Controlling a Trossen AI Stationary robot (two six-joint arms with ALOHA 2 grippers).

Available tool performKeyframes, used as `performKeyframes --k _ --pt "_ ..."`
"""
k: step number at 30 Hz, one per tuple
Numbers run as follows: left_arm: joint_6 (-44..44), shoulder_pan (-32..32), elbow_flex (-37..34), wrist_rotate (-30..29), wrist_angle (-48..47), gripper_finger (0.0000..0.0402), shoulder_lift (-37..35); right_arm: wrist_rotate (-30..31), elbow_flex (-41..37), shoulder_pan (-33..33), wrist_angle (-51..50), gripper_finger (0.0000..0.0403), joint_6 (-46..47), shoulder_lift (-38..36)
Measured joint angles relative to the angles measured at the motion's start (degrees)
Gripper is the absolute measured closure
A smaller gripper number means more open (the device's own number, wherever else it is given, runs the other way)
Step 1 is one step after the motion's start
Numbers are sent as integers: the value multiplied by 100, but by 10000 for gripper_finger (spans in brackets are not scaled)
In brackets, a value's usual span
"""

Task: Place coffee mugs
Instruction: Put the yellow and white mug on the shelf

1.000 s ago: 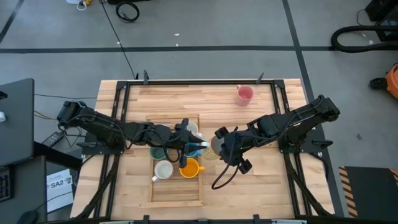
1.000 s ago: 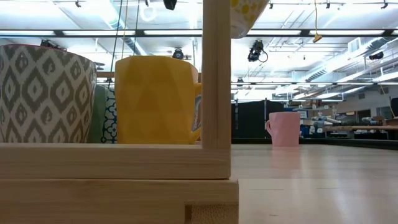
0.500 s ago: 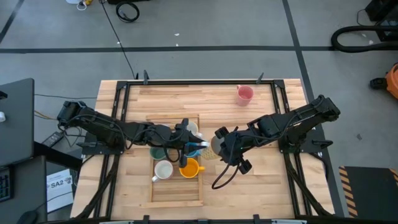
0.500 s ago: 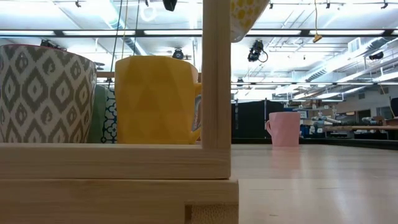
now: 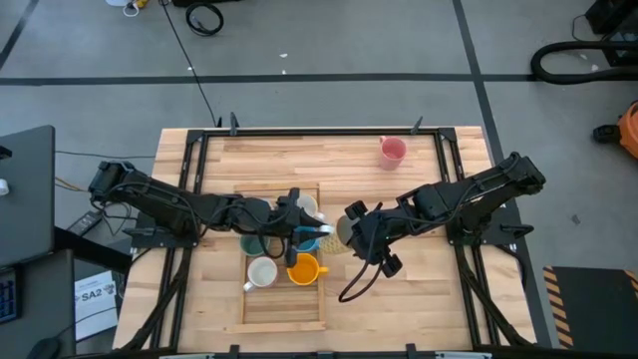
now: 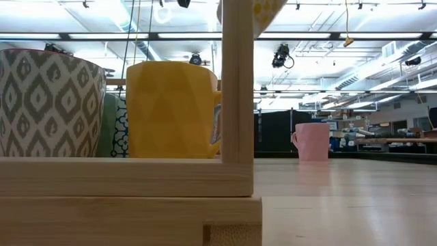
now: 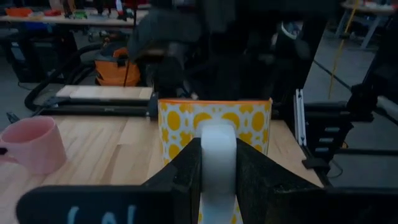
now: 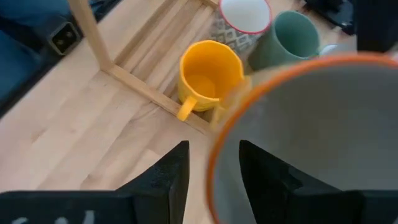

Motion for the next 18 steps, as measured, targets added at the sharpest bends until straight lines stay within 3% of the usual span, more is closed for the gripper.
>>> performKeyframes --k 18 --pt "-70 -61 0 -39 -489 326 -82 177 0 0 -2 257 -107 -1"
